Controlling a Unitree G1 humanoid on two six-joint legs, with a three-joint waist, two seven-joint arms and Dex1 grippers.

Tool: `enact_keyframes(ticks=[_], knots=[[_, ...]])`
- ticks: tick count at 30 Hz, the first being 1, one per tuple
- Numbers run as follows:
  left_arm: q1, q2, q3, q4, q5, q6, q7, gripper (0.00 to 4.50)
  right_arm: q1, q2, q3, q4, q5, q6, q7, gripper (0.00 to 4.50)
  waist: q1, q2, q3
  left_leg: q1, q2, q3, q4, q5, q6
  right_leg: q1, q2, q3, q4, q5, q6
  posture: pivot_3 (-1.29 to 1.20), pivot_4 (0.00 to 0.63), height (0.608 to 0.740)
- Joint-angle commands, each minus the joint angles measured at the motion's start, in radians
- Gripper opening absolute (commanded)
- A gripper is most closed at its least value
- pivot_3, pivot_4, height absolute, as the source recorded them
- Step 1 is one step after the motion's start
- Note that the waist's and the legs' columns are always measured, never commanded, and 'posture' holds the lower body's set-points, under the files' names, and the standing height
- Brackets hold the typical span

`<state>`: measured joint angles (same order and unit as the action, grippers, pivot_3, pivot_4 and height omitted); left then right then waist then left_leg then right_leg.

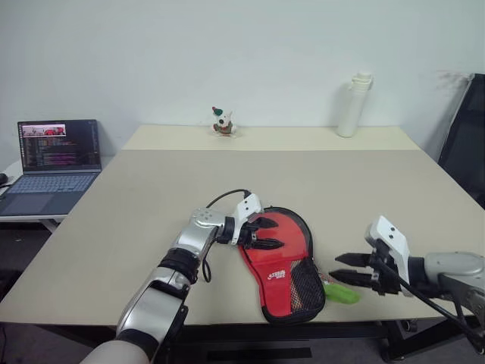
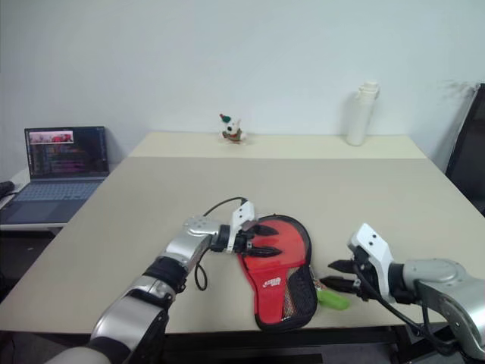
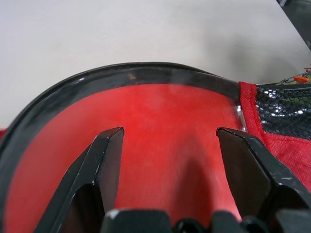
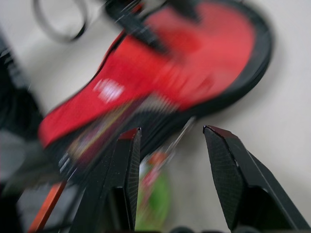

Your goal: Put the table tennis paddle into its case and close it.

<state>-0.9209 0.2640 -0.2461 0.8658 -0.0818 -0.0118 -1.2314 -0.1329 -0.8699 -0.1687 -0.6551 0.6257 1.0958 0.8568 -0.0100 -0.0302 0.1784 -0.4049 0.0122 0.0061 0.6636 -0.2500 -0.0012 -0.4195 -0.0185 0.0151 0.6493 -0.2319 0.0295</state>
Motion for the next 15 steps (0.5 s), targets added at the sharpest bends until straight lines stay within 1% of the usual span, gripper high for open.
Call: enact_keyframes(ticks=[1,4,8,12,15], knots=[[-0.044,-0.019,-0.001,0.069,0.028,-0.064,-0.021,3.32,0.050,-0.064,-0.039,-0.077,0.023,-0.034,0.031,2.20,0.000,0.000,0.000,0.000,0.000,0.000,0.000,0.000,0.000,0.000,0.000,0.000,0.000,0.000,0.000,0.00,0.150,0.740],[-0.056,-0.031,-0.006,0.125,0.053,-0.100,-0.029,3.32,0.098,-0.101,-0.020,-0.101,0.001,-0.073,0.026,2.20,0.000,0.000,0.000,0.000,0.000,0.001,0.000,0.000,0.000,0.000,0.000,0.000,-0.002,0.000,0.000,0.00,0.150,0.740],[-0.052,-0.043,-0.007,0.166,0.078,-0.133,-0.036,3.32,0.140,-0.124,0.056,-0.092,-0.080,-0.145,-0.012,2.20,0.002,-0.001,0.000,-0.001,0.000,0.000,0.000,0.000,0.000,0.000,0.000,0.000,-0.002,0.000,0.000,0.00,0.150,0.740],[-0.040,-0.050,-0.003,0.172,0.081,-0.142,-0.046,3.32,0.136,-0.106,0.154,-0.051,-0.170,-0.206,-0.062,2.20,0.003,-0.001,0.000,-0.001,0.000,0.000,0.000,0.000,0.000,0.000,0.000,0.000,-0.002,0.000,0.001,0.00,0.150,0.740],[-0.034,-0.052,-0.002,0.173,0.083,-0.144,-0.049,3.32,0.113,-0.082,0.192,-0.020,-0.205,-0.234,-0.089,2.20,0.003,-0.001,0.000,-0.001,0.000,0.000,0.000,0.000,0.000,0.000,0.000,0.000,-0.002,0.000,0.001,0.00,0.150,0.740]])
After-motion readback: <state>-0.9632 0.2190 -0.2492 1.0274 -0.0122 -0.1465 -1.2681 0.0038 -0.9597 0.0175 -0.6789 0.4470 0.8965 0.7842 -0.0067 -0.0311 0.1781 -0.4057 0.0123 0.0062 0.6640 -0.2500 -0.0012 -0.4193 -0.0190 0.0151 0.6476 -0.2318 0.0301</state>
